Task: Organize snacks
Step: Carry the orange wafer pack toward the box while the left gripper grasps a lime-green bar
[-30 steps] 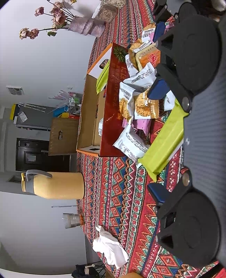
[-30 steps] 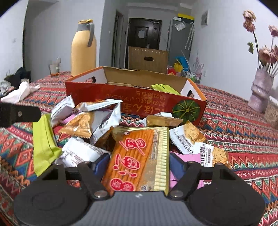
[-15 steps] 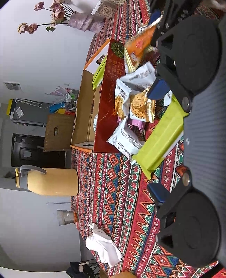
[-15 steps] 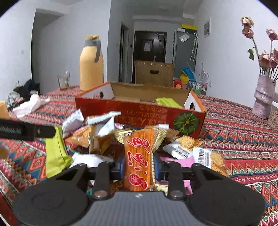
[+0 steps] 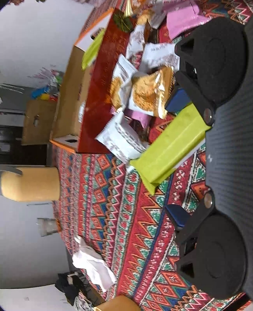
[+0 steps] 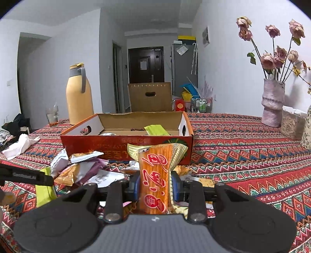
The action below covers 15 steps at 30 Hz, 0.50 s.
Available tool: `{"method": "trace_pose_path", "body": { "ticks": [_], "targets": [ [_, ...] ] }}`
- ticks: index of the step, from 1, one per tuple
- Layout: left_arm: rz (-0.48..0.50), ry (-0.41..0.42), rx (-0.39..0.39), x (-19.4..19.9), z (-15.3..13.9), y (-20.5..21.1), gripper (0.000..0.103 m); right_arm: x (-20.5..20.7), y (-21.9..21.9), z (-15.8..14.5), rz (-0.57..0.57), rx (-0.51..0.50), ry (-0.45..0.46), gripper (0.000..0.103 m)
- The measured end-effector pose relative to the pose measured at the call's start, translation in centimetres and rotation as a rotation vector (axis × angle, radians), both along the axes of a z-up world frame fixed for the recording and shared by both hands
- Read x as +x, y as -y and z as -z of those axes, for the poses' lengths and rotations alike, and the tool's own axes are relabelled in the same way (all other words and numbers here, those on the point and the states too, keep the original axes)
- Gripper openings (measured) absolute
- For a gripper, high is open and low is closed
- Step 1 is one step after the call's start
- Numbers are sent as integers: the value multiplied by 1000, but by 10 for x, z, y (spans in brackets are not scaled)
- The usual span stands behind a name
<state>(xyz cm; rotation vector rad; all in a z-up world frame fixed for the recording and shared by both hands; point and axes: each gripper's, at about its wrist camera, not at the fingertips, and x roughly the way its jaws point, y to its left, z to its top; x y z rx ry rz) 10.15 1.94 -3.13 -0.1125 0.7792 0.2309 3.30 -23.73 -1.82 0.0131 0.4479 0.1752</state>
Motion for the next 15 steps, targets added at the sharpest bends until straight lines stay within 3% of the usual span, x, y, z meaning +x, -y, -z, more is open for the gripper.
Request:
{"method": "trace_pose_path", "body": {
  "ticks": [9, 14, 15],
  "targets": [
    [71, 15, 88, -18, 1, -3, 97, 2, 7, 5, 6, 20, -10, 30],
    [128, -11, 125, -26, 3, -8, 72, 3, 6, 7, 9, 23, -16, 30],
    [138, -12, 130, -28, 4, -10, 70, 3, 6, 7, 9, 23, -17, 30]
  ]
}}
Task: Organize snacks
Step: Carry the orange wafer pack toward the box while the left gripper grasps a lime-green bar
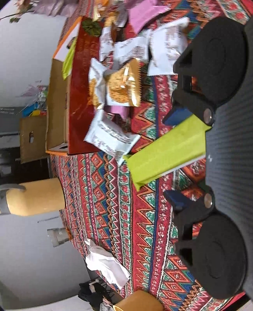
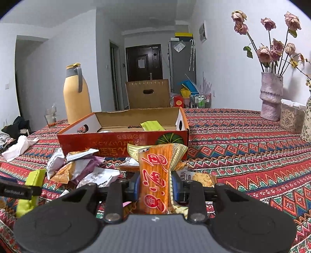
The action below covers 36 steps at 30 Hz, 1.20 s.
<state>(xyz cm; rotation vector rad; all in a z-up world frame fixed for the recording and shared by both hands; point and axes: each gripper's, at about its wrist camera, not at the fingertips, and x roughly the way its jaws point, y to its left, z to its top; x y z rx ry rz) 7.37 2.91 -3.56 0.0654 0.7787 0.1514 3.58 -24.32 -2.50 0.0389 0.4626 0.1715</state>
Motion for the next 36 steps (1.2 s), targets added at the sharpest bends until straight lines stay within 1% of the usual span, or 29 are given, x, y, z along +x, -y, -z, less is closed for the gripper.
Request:
{"method": "trace_pose_path", "body": {
  "ticks": [1, 2, 3, 5, 7, 9, 11, 12, 14, 15, 18, 20, 21, 24, 27, 36],
  "targets": [
    [14, 4, 3, -2, -1, -1, 63, 0, 0, 0, -1, -1, 0, 30],
    [25, 5, 2, -4, -2, -3, 52, 0, 0, 0, -2, -1, 1, 30],
    [31, 4, -2, -5, -2, -4, 45, -1, -1, 0, -3, -1, 1, 31],
    [32, 7, -7, -6, -3, -6, 42, 0, -1, 0, -2, -3, 0, 31],
    [28, 7, -15, -5, -3, -8, 42, 0, -3, 0, -3, -5, -2, 31],
    [14, 8, -25, -4, -3, -10, 45, -1, -3, 0, -6, -7, -1, 31],
    [-9, 15, -24, -2, -4, -11, 65, -1, -4, 0, -8, -9, 0, 31],
    [-20, 22, -24, -1, -4, -11, 68, -1, -5, -1, -8, -10, 0, 31],
    [-36, 23, -35, 3, -4, -13, 68, -2, -5, -1, -9, -12, 0, 31],
    [-43, 19, -41, 5, -3, -14, 68, -2, -6, -1, -9, -13, 0, 31],
    [-42, 16, -45, 7, 0, -14, 60, -2, -6, -1, -13, -18, -2, 31],
    [-28, 19, -55, 6, -1, -13, 43, -3, -7, -1, -18, -22, -3, 31],
    [-27, 21, -53, 5, -1, -12, 42, -4, -8, -1, -20, -23, -3, 31],
    [-24, 31, -46, 0, -1, -10, 39, -4, -8, -1, -19, -24, -3, 31],
    [-25, 49, -59, -6, -4, -12, 35, -5, -8, -1, -21, -23, -1, 31],
    [-17, 125, -61, -19, -26, -12, 35, -10, -10, -3, -25, -25, 5, 31]
  ]
}}
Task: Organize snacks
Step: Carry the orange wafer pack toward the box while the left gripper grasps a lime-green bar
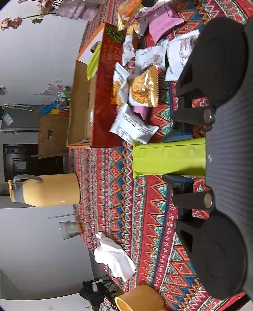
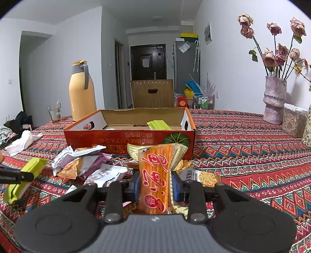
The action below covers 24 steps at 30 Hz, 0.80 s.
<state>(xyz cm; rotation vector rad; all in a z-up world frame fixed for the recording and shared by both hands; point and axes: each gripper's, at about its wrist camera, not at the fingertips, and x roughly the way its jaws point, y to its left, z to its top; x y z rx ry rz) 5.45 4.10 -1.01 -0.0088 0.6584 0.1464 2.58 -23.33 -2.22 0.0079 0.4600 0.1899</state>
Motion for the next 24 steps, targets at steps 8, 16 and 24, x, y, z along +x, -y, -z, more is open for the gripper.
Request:
{"method": "trace_pose_path", "body": {
  "ticks": [8, 16, 24],
  "targets": [
    [34, 85, -6, 6, -33, 12, 35, 2, -3, -9, -2, 2, 25, 31],
    [69, 167, -19, 29, -64, 31, 35, 21, -4, -25, 4, 23, 73, 31],
    [84, 202, -35, 67, -87, 45, 35, 58, -12, -44, 3, 32, 117, 31]
  ]
}}
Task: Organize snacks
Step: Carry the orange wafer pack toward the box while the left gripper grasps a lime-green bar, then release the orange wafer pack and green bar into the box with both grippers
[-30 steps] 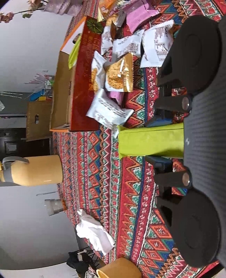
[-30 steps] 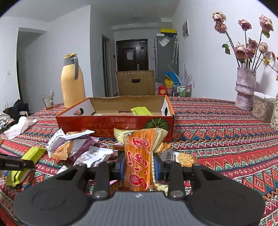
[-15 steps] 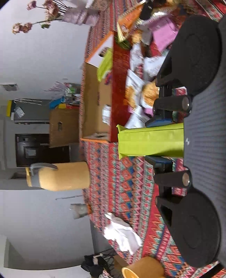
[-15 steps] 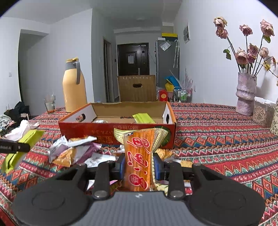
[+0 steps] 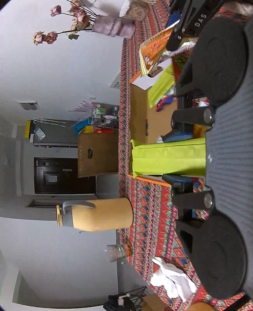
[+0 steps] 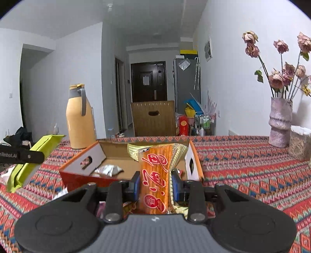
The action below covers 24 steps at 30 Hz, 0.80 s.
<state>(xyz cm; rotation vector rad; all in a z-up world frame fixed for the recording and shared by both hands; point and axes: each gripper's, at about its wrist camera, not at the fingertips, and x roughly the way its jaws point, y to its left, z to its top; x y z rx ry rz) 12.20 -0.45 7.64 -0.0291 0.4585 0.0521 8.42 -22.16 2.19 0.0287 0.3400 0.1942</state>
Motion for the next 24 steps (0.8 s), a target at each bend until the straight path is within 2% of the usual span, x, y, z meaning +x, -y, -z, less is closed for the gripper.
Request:
{"method": "trace_pose_path", "body": {
  "ticks": [7, 14, 24],
  "targets": [
    [-2, 0, -4, 40, -9, 8, 35, 46, -10, -18, -21, 29, 8, 31],
    [-12, -10, -8, 85, -8, 13, 35, 97, -23, -22, -34, 38, -11, 31],
    [-38, -58, -40, 132, 35, 3, 36, 151, -27, 9, -34, 81, -92, 31]
  ]
}}
